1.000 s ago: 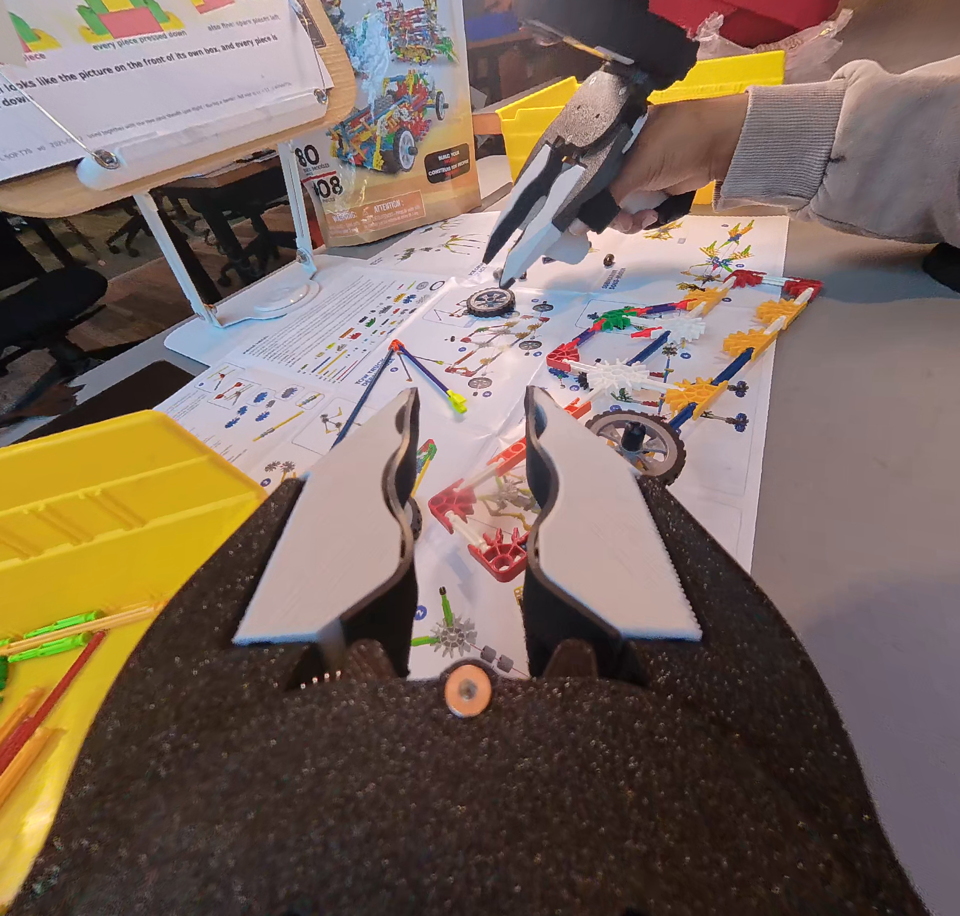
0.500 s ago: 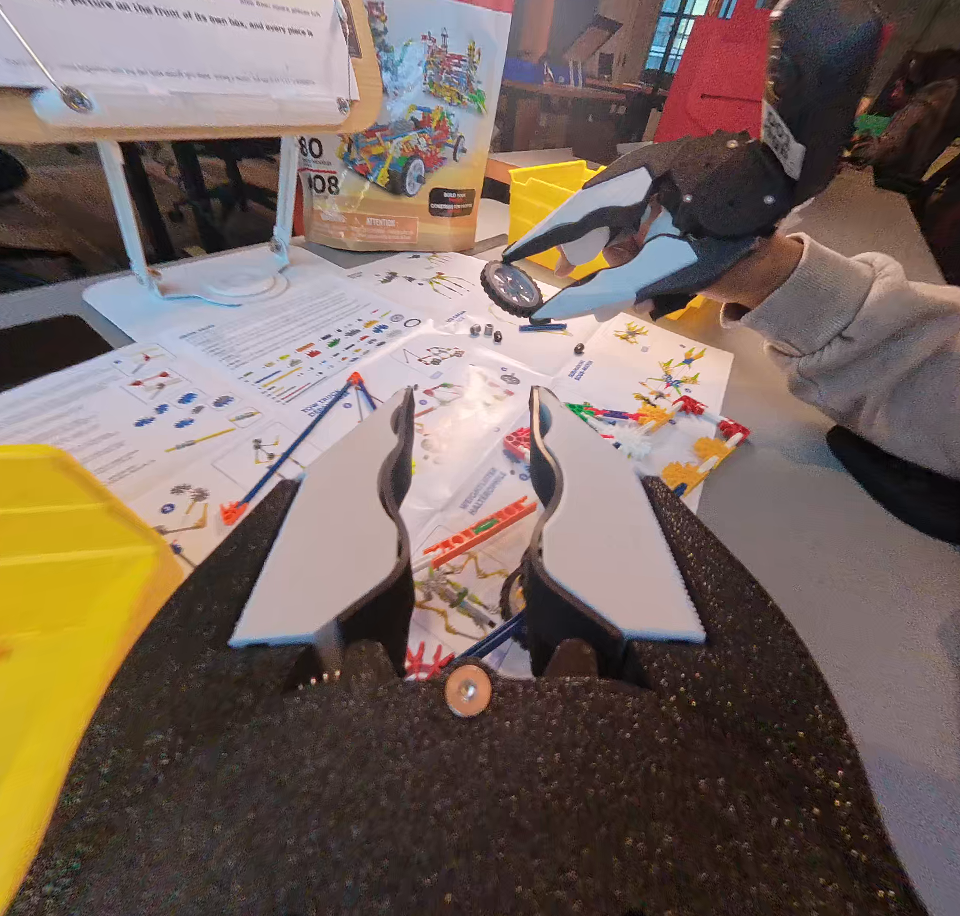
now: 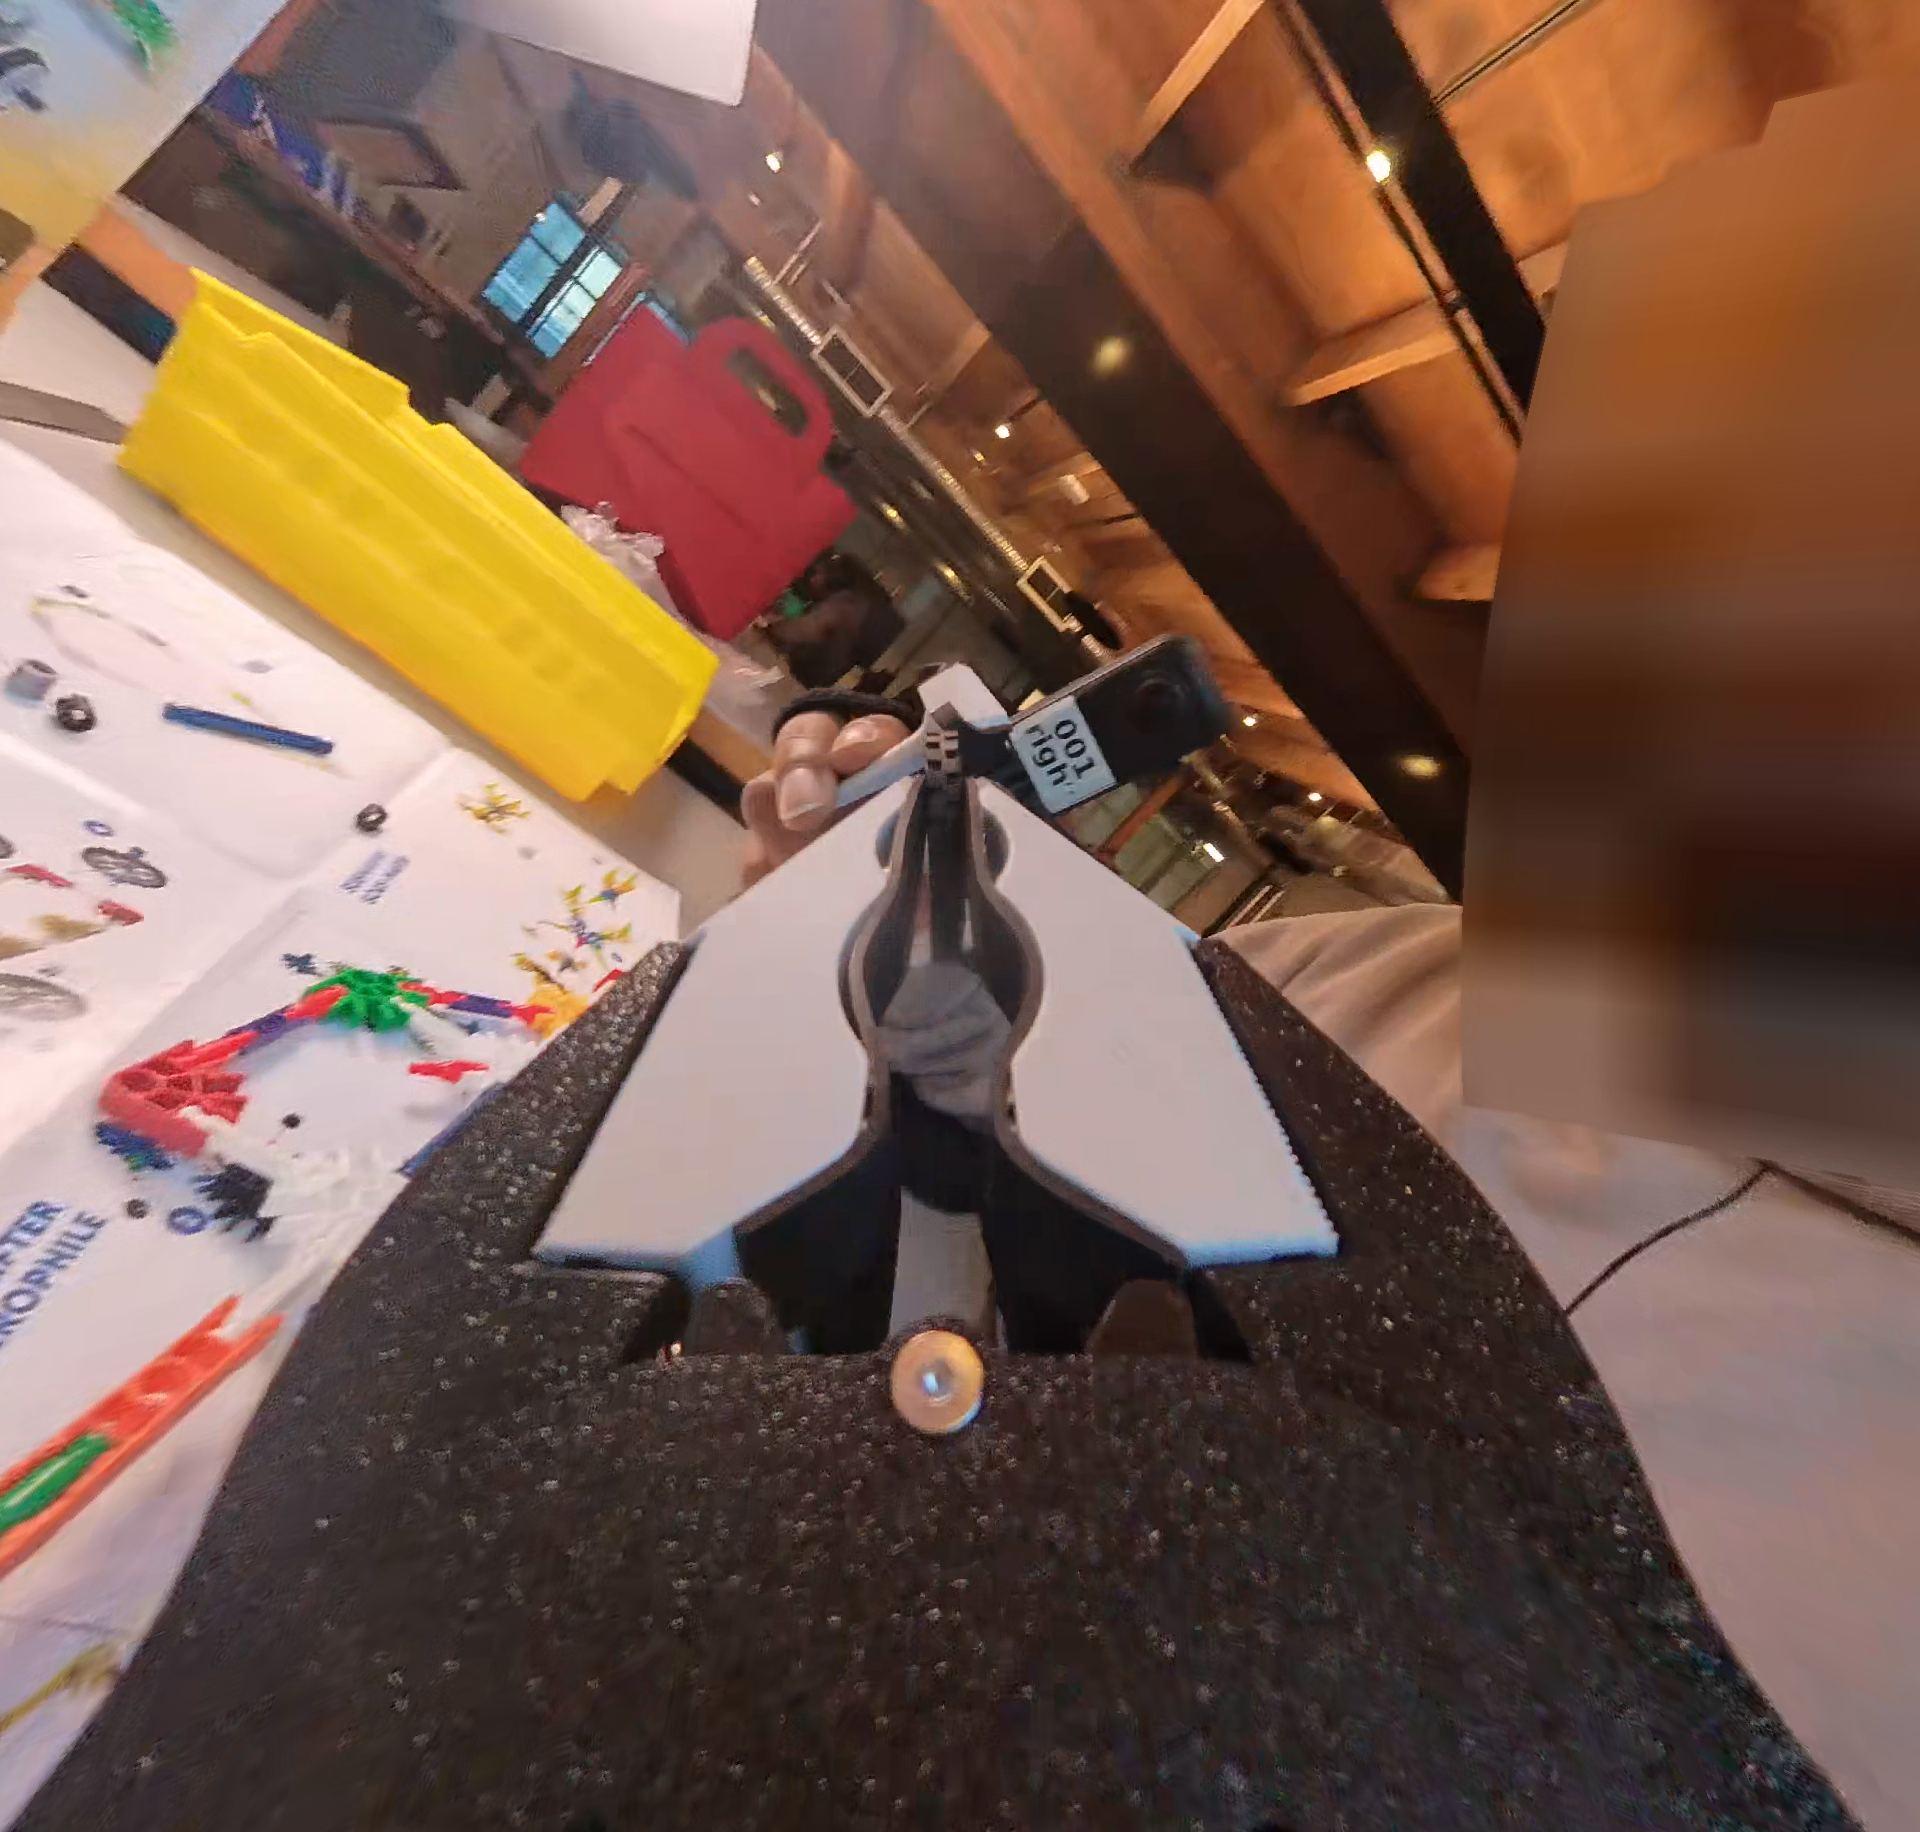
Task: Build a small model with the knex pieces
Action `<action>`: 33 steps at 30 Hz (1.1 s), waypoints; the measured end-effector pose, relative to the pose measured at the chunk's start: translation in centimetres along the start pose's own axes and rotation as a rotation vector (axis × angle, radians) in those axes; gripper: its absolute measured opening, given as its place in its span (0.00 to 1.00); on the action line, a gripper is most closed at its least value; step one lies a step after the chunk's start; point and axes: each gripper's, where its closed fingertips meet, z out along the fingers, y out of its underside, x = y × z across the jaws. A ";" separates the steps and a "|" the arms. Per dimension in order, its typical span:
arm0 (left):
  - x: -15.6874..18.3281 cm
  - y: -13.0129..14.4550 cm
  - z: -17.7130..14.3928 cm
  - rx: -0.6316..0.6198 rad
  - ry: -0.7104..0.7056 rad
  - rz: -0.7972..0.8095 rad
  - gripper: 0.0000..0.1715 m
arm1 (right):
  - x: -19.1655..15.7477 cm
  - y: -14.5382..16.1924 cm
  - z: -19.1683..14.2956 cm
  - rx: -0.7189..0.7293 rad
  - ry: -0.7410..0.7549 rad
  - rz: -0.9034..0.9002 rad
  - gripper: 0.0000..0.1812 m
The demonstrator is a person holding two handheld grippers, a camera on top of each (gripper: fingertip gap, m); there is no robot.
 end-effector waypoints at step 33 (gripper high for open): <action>-0.6 0.8 -0.8 0.026 -0.110 0.188 0.26 | -1.3 2.6 2.1 -0.077 0.111 -0.218 0.06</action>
